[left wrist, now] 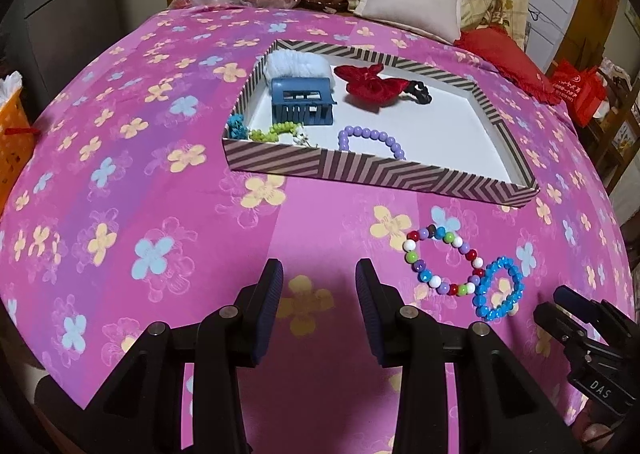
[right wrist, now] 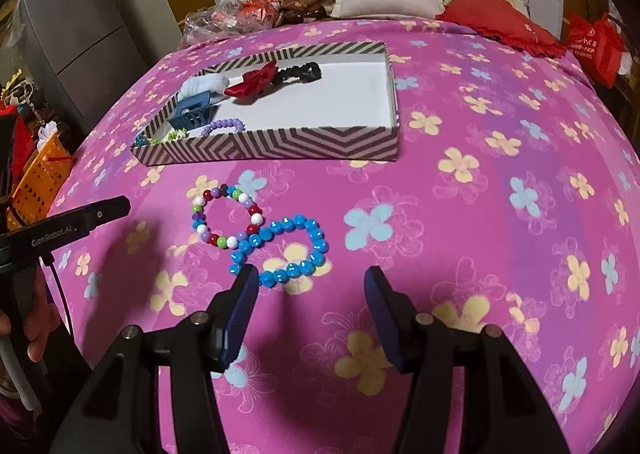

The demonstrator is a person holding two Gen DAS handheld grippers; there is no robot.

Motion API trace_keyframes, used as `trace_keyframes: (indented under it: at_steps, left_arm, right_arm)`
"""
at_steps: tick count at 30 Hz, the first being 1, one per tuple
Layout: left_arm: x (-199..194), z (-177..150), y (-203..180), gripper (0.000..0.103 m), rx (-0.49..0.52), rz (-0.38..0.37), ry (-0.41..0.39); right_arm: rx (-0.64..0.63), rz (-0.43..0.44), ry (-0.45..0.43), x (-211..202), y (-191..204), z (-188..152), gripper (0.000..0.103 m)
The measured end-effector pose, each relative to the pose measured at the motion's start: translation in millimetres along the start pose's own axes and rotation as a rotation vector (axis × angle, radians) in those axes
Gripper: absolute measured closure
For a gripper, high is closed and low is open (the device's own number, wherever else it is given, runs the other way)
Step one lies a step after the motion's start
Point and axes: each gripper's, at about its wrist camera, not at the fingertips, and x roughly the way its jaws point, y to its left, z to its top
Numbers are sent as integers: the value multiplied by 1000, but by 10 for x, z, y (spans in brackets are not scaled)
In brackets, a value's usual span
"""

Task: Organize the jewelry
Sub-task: 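Withdraw both open tools toward the multicolour and blue bead bracelets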

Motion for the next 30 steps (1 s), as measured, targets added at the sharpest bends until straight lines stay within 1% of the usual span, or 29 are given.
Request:
trace_keyframes:
  at_steps: [8, 21, 30]
  left_arm:
    - [47, -3, -28, 67, 9, 5, 9]
    - [175, 13, -51, 67, 10, 3, 34]
    - [191, 17, -58, 67, 10, 3, 37]
  right_arm:
    - [-54, -49, 7, 153, 112, 17, 46]
    - [-45, -60, 9, 281, 84, 57, 46]
    - [-42, -66, 11, 334, 72, 68, 46]
